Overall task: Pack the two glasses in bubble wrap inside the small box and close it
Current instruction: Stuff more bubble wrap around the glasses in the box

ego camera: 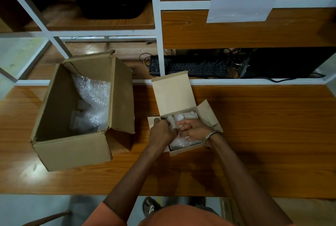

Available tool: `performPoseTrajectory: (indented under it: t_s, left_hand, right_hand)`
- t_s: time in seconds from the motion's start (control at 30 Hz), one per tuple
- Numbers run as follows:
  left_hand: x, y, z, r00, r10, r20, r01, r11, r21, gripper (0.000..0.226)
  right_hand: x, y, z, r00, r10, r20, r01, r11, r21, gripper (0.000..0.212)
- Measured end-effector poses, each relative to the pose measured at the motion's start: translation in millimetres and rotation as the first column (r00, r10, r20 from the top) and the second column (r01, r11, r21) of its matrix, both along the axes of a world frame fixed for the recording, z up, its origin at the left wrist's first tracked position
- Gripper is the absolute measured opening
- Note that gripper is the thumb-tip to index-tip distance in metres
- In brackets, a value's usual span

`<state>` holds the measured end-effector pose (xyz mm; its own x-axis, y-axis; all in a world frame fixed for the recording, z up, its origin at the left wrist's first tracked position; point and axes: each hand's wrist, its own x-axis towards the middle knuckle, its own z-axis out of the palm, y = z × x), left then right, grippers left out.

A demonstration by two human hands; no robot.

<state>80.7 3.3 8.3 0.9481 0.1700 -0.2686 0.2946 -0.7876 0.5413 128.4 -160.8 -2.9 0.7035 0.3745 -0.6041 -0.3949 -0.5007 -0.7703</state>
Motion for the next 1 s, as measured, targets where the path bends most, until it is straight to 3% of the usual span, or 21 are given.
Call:
performPoseTrajectory:
  t_s: [0.2,0.4,0.53,0.67,0.87,1.0]
  left_hand:
    - [-4.3,2.9,1.9,0.999,-0.024,0.024,0.023,0.998,0.054,0.034]
    - [-10.2,9.0,7.5,0.992,-0.105,0.068,0.093,0.982,0.164,0.065]
    - [-8.4,14.1,6.1,0.967,-0.222,0.124,0.199,0.964,0.174,0.090]
    - [-0.6,25.0,2.9,0.955,-0.273,0.119,0.275,0.962,-0.001,0.073]
    - [3.2,30.1,15.0,0.994,-0.073,0.079,0.093,0.953,-0.289,0.056]
    - [9.2,22.3,19.5,0.992,0.126,-0.017,-0.111,0.797,-0.594,0.044]
  right_hand:
    - [-7.9,16.1,-11.3,0.976,0.082,0.202,-0.053,0.988,-0.148,0.059]
    - [-10.1,26.2,-11.6,0.903,0.289,0.317,-0.197,0.936,-0.292,0.060]
    - [-7.1,24.4,-7.3,0.890,0.340,0.304,-0.253,0.923,-0.290,0.065]
    - [-5.1,17.3,-4.5,0.926,0.279,0.253,-0.229,0.951,-0.209,0.070]
    - [1.6,-10.2,12.9,0.958,0.153,0.242,-0.154,0.988,-0.015,0.065]
    - [8.8,-30.4,31.8,0.919,0.224,0.325,-0.216,0.974,-0.060,0.065]
